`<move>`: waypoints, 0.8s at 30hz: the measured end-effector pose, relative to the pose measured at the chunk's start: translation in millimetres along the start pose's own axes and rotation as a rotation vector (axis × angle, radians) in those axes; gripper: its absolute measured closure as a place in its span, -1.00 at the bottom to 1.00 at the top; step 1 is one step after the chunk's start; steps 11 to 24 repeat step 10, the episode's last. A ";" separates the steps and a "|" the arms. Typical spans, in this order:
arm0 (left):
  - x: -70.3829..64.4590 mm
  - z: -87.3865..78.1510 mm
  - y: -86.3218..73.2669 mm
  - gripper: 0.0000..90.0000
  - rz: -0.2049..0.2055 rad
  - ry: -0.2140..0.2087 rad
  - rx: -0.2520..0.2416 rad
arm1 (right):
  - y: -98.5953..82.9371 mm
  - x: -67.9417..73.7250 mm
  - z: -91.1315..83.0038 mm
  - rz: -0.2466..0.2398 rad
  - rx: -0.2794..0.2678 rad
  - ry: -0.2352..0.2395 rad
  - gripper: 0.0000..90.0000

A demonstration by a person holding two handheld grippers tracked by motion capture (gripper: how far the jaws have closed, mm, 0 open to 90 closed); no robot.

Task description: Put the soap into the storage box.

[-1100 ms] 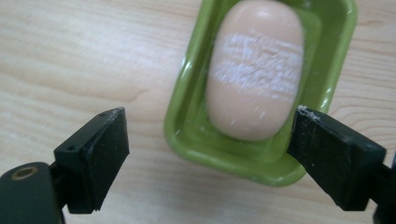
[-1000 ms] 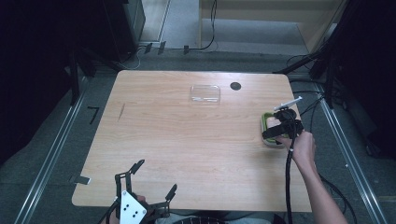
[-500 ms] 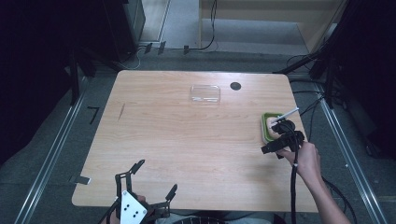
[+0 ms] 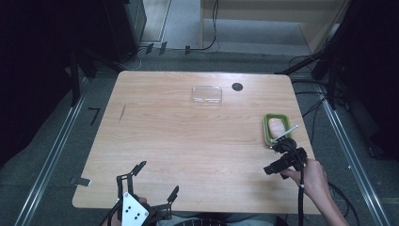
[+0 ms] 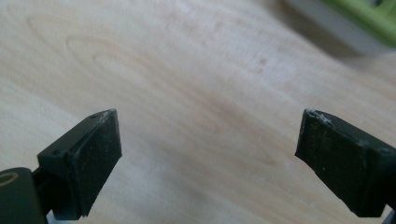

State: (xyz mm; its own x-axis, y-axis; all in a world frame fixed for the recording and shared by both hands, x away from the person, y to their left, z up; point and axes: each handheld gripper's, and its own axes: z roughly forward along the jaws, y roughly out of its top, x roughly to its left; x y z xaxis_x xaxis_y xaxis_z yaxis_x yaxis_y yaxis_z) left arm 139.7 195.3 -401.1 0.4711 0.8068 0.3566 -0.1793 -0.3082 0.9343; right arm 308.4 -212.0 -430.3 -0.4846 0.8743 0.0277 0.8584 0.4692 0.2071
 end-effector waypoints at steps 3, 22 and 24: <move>0.1 0.1 -0.1 -1.00 -0.001 0.000 0.000 | -6.9 5.6 3.7 -0.013 0.016 -0.001 -0.83; 0.0 0.7 0.2 -1.00 0.003 0.000 0.003 | -21.1 12.0 14.2 -0.047 0.063 0.018 -0.79; 0.0 0.7 0.2 -1.00 0.003 0.000 0.003 | -21.1 12.0 14.2 -0.047 0.063 0.018 -0.79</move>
